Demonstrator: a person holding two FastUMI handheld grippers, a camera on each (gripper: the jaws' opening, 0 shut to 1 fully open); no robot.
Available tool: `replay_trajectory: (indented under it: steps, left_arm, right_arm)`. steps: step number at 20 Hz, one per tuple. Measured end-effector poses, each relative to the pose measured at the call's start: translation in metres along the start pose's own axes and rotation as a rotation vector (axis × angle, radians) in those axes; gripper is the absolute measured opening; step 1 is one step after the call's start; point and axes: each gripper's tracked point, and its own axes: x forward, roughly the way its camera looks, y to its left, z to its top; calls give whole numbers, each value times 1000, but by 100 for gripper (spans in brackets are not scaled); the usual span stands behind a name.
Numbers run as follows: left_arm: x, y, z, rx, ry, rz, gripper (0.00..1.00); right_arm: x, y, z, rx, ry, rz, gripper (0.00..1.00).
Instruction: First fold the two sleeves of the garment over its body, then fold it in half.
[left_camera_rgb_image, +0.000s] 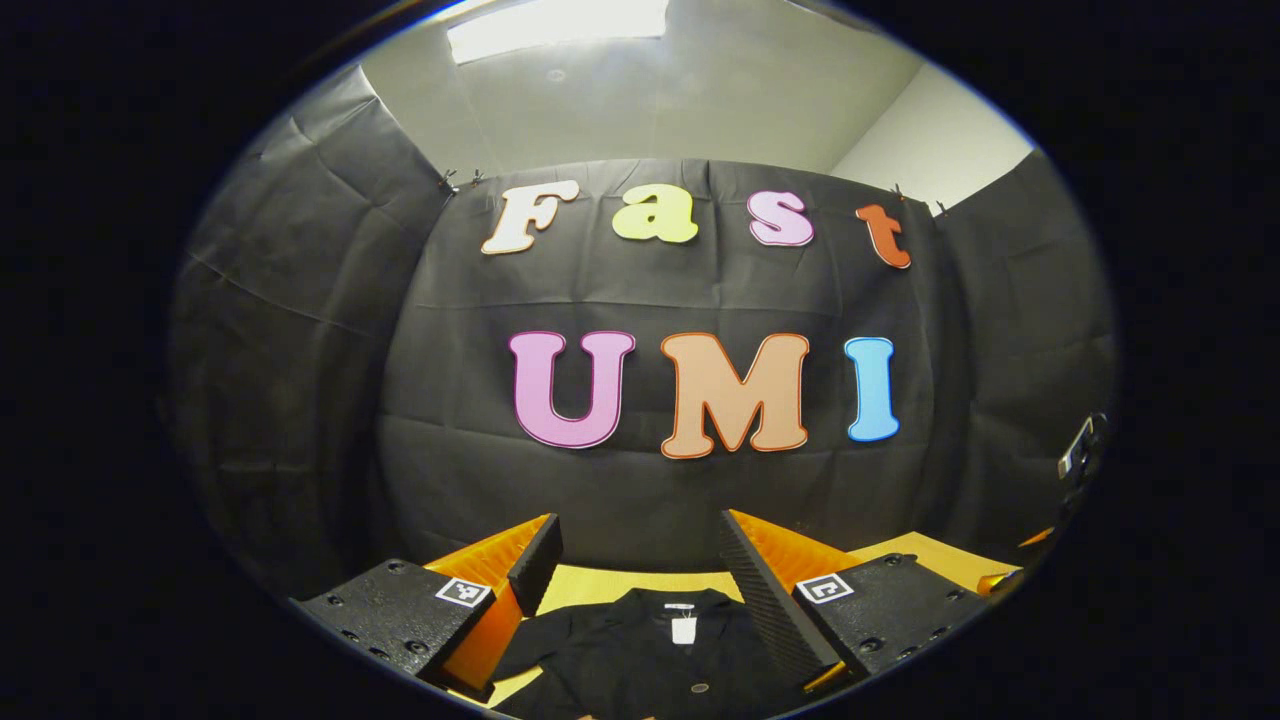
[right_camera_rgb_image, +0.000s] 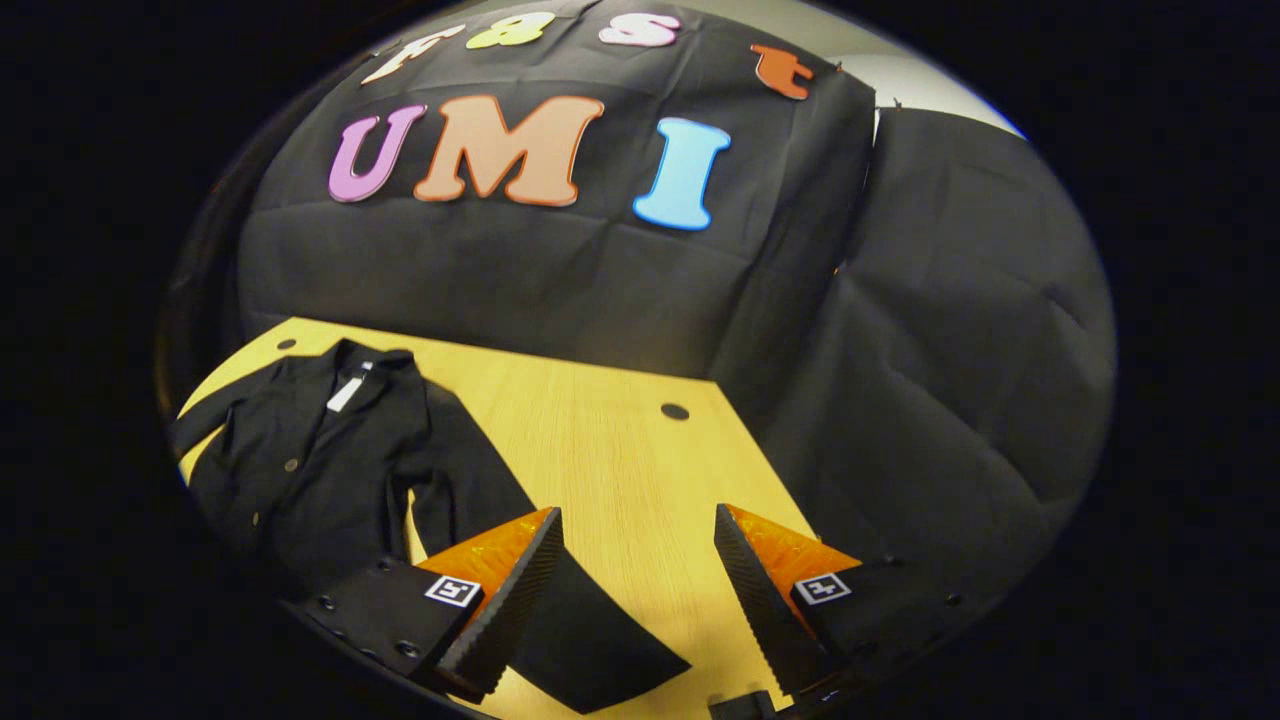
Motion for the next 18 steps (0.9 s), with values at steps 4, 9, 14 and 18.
replay_trajectory:
  steps: [4, 9, 14, 18]
  left_arm:
    - [-1, -18, -6, 9, 15, 5, 97]
    - [-2, -39, -12, 21, 30, 17, 97]
    - [-6, -56, -22, 31, 50, 36, 97]
    - [-11, -68, -30, 41, 68, 39, 97]
  right_arm:
    - [20, -1, -37, -54, 132, 51, 98]
    - [27, -7, -92, -118, 283, 128, 98]
    - [30, -12, -140, -164, 476, 216, 99]
    - [32, -13, -159, -175, 577, 271, 99]
